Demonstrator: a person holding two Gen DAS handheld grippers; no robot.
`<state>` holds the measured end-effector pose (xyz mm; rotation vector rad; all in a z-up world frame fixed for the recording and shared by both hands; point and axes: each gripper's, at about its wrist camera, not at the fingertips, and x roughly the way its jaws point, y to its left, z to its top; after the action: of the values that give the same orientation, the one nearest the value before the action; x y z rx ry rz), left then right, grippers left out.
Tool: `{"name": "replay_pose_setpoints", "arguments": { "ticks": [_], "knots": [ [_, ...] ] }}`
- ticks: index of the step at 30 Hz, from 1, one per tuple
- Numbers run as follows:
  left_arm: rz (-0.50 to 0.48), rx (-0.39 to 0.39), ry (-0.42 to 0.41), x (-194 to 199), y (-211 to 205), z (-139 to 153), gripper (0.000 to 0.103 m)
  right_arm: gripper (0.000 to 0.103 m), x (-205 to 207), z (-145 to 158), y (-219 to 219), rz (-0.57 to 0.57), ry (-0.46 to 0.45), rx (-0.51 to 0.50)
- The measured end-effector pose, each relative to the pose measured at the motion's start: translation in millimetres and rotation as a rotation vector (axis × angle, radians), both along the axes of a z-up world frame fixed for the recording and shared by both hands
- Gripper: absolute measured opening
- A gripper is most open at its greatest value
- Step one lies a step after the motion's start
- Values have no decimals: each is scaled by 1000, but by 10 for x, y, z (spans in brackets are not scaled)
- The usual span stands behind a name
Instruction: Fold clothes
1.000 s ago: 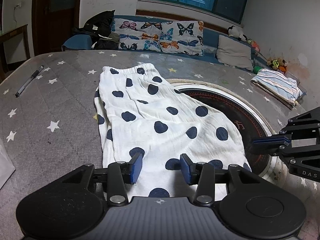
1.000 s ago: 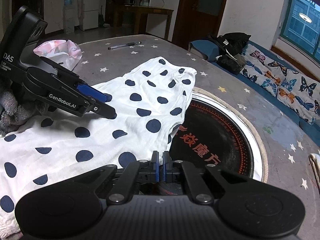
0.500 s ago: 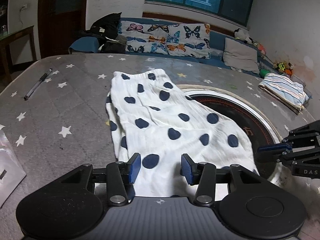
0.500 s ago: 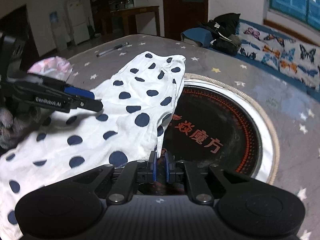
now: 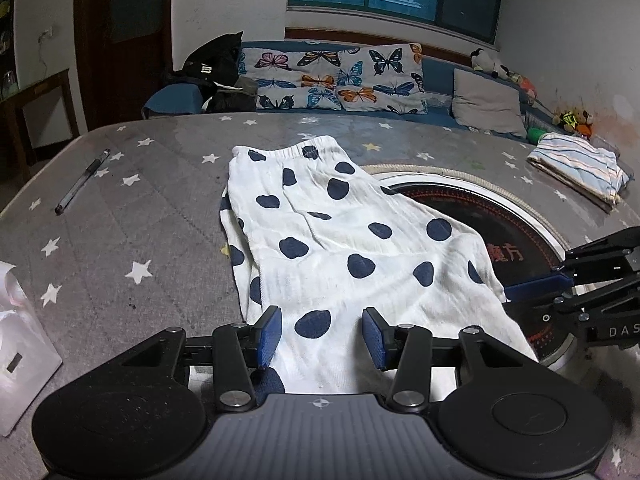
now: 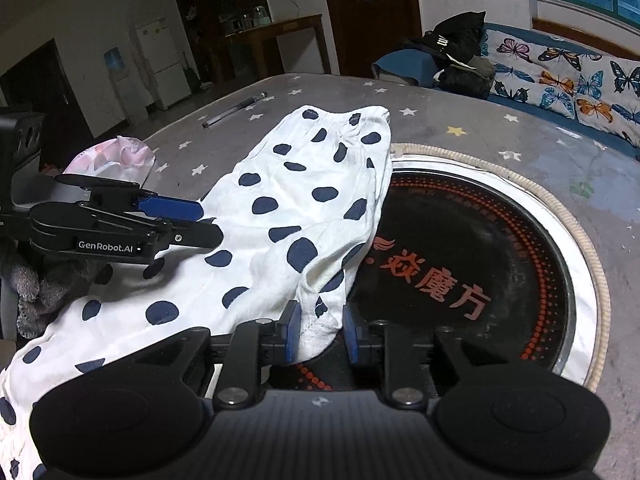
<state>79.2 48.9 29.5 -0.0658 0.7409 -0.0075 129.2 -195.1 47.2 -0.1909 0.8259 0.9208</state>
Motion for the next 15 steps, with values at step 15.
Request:
{"name": "replay_pose_setpoints", "arguments": {
  "ticks": [15],
  "knots": [
    [-2,42,-8,-3,0,-35,48,5,-163,70,-77,-23,-94,-105]
  ]
}}
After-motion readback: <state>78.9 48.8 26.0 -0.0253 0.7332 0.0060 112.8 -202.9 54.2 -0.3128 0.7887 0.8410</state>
